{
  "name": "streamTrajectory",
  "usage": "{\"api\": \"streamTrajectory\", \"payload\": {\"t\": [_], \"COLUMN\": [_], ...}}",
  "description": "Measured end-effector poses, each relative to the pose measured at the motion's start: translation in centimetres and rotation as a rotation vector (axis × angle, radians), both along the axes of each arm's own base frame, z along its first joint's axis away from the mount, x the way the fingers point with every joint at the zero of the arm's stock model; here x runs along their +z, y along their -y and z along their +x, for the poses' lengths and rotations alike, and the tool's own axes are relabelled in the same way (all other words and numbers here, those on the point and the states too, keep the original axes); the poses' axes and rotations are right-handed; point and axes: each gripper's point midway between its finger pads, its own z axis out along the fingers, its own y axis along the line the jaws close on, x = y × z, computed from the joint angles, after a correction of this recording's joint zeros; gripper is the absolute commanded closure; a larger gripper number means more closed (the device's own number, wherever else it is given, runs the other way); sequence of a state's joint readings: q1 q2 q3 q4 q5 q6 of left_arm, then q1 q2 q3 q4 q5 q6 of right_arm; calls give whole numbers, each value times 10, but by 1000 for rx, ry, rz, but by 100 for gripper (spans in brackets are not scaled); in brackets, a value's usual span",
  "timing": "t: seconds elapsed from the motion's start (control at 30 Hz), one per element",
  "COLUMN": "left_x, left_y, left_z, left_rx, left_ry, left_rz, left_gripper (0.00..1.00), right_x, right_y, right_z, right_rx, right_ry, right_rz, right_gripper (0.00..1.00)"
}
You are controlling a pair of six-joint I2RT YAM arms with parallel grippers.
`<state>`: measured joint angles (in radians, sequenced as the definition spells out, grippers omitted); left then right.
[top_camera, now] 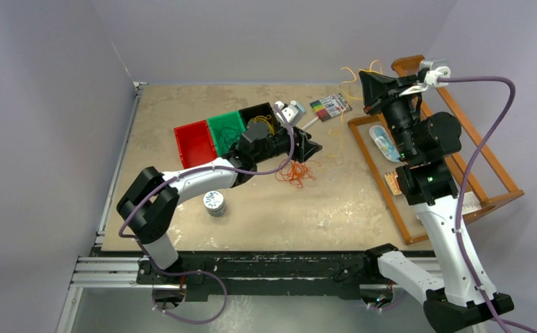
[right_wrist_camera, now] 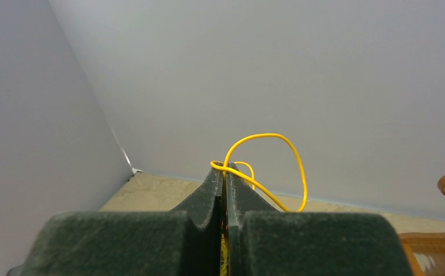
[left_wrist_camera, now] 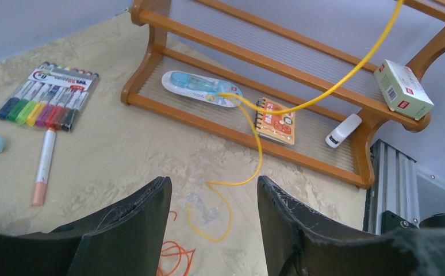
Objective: Untangle the cables
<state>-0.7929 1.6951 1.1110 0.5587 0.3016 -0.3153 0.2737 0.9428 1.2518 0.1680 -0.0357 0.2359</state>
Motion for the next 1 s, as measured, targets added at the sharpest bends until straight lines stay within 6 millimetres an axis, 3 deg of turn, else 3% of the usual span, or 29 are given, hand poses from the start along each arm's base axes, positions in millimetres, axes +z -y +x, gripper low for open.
{"api": "streamTrajectory", "payload": {"t": [0.27, 0.63, 1.0], "left_x": [-2, -6, -11], "left_y": [20, 30, 43], "left_z": [1, 3, -13], "left_rx": [-26, -44, -103], "left_ry": [22, 26, 27], "left_rz": [9, 1, 3], "left_gripper": [44, 44, 44], "right_x": [-3, 0, 3], "right_y": [-9, -12, -14], "right_z": [2, -1, -3], "right_rx": [45, 67, 84], "right_ry": [-14, -14, -12], "right_rz": [10, 27, 43], "right_gripper": [100, 100, 100]}}
